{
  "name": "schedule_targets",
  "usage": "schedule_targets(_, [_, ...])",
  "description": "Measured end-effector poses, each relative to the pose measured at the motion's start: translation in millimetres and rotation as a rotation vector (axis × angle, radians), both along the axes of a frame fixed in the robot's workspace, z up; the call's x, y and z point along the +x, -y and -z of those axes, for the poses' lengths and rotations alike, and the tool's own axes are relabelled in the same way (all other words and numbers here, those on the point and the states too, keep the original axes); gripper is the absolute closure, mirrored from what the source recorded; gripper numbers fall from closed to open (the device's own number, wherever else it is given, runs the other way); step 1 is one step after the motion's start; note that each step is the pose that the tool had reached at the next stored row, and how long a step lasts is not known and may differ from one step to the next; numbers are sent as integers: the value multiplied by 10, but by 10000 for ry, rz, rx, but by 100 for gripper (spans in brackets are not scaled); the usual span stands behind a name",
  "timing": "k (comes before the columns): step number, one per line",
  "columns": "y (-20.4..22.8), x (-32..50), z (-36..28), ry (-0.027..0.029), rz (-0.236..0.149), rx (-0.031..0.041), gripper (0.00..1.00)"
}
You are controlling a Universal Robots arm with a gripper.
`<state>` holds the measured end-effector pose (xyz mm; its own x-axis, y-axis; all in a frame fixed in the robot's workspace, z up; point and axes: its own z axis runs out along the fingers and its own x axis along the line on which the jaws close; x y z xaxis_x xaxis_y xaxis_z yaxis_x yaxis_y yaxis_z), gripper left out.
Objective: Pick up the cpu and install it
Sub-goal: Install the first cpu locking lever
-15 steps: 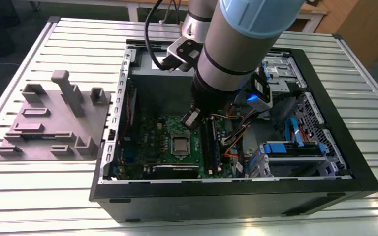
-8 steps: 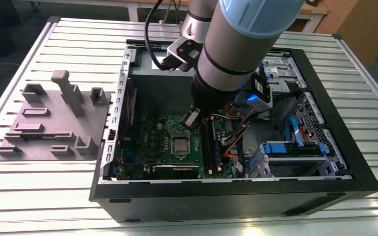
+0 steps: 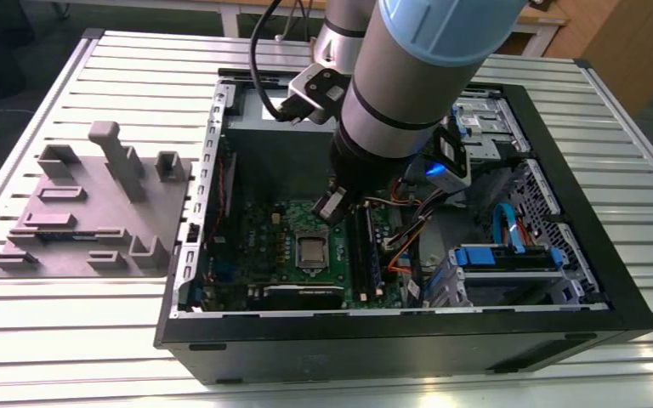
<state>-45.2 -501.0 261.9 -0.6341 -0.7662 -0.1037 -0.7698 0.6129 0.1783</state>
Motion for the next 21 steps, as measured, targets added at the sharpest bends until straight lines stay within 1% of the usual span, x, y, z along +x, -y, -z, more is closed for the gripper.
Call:
schedule_targets(16, [0, 0, 0, 3, 0, 0, 90])
schedule_targets(18, [0, 0, 0, 3, 0, 0, 89])
schedule_targets(20, [0, 0, 0, 3, 0, 0, 77])
schedule_targets(21, [0, 0, 0, 3, 0, 0, 77])
